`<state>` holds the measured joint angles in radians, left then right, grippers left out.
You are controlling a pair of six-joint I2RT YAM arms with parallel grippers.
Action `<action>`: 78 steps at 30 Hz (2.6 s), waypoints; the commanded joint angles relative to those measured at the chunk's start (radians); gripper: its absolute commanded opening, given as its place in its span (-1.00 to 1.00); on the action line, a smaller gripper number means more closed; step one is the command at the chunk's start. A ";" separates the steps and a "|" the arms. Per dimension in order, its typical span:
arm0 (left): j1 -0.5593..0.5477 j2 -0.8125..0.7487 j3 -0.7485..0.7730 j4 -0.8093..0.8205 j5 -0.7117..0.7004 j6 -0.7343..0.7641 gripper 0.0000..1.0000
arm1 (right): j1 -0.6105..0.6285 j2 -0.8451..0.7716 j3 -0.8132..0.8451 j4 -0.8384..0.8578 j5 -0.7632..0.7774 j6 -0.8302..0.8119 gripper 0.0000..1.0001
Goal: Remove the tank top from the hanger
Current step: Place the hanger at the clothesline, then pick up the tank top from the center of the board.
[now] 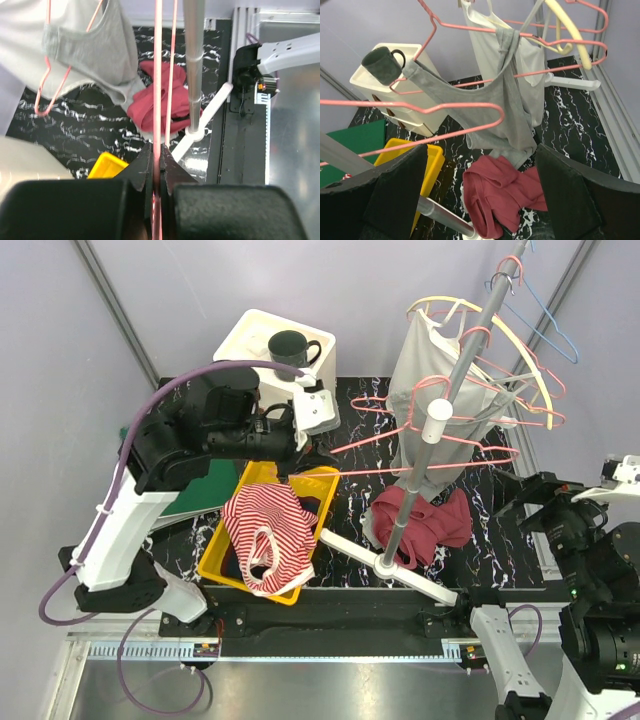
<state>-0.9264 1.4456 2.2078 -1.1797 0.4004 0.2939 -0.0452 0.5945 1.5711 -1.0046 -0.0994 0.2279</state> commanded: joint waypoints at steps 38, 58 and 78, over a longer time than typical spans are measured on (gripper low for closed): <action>0.018 -0.812 -1.084 0.794 -0.301 -0.537 0.62 | 0.005 -0.281 -0.287 -0.092 0.313 0.223 0.99; 0.020 -1.163 -1.588 0.855 -0.400 -0.791 0.59 | 0.007 -0.363 -0.933 -0.102 0.020 0.870 0.99; 0.020 -1.101 -1.570 0.825 -0.566 -0.910 0.75 | 0.008 0.247 -1.235 0.658 -0.135 0.853 0.65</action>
<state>-0.9081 0.3145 0.5888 -0.3958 -0.1295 -0.5835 -0.0425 0.7895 0.3752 -0.5533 -0.1822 1.1007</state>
